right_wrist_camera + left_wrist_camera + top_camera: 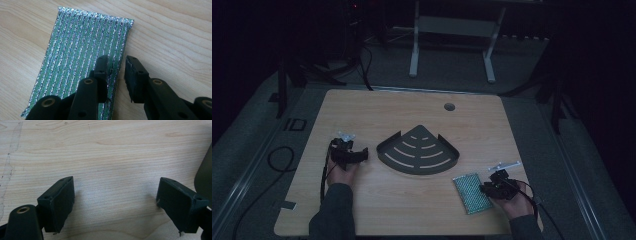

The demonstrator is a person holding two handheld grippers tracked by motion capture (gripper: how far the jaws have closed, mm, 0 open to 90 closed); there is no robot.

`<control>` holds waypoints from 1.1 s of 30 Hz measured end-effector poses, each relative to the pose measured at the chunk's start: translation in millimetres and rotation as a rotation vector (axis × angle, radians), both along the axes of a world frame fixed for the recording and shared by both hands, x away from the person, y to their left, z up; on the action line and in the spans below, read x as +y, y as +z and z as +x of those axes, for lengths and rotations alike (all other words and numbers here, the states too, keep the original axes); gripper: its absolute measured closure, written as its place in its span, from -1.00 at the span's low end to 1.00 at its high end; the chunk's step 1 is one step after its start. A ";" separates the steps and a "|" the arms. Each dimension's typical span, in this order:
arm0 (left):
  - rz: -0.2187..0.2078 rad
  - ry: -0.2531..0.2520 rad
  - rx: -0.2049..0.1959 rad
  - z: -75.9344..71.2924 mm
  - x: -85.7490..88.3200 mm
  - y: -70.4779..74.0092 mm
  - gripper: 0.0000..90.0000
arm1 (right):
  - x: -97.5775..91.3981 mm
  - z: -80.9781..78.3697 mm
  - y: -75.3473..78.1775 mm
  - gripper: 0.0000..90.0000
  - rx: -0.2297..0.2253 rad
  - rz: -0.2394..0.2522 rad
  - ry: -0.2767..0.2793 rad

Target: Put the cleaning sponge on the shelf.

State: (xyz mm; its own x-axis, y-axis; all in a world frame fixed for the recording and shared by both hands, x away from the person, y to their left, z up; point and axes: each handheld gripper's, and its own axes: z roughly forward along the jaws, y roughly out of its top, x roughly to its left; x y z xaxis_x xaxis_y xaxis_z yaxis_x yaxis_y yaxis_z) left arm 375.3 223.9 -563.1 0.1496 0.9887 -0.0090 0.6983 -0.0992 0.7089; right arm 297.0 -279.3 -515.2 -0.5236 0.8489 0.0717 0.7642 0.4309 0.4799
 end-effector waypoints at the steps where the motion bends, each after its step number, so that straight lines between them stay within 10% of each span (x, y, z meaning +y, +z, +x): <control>1: 0.000 0.000 0.000 0.0 0.0 0.0 -0.65 | 0.3 0.8 0.2 0.61 0.007 -0.007 0.000; 33: -0.001 0.000 0.000 0.0 0.0 0.0 -0.65 | 1.0 43.6 4.0 0.77 0.328 -0.008 0.048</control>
